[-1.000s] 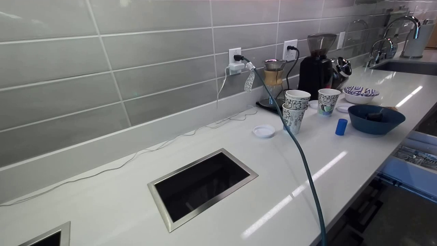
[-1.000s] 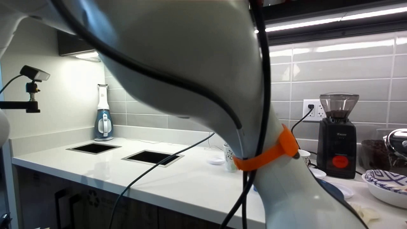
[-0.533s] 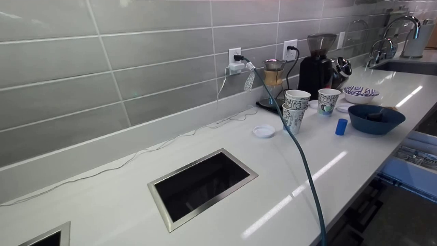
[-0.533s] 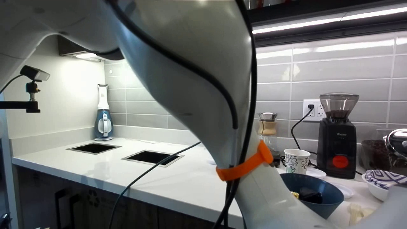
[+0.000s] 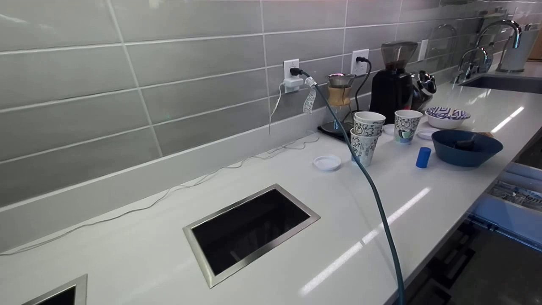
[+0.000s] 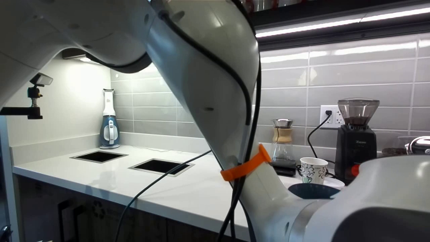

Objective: Open the right drawer fully

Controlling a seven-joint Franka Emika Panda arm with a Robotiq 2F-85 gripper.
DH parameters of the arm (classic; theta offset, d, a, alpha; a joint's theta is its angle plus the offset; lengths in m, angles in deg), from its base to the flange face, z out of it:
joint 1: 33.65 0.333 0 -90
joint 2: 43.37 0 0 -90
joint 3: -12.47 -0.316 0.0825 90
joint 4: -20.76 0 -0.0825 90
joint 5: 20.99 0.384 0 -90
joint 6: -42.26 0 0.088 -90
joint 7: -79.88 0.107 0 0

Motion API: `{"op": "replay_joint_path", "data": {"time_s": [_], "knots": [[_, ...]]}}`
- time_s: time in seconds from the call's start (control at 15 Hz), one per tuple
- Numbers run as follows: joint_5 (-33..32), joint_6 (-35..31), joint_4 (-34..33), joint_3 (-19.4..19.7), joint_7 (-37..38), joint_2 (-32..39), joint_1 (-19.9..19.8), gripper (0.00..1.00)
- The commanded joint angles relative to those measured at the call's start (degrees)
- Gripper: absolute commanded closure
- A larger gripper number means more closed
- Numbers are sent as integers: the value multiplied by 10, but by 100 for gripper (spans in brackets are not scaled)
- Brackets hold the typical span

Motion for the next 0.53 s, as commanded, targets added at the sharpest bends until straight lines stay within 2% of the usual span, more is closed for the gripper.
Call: {"op": "replay_joint_path", "data": {"time_s": [0.0, 0.27, 0.47], "knots": [[-50, 47, -12, 24, 21, -7, 31, 0], [-45, 104, -27, 0, 13, -32, 28, 0], [-44, 173, -49, -20, 6, -45, 26, 0]]}}
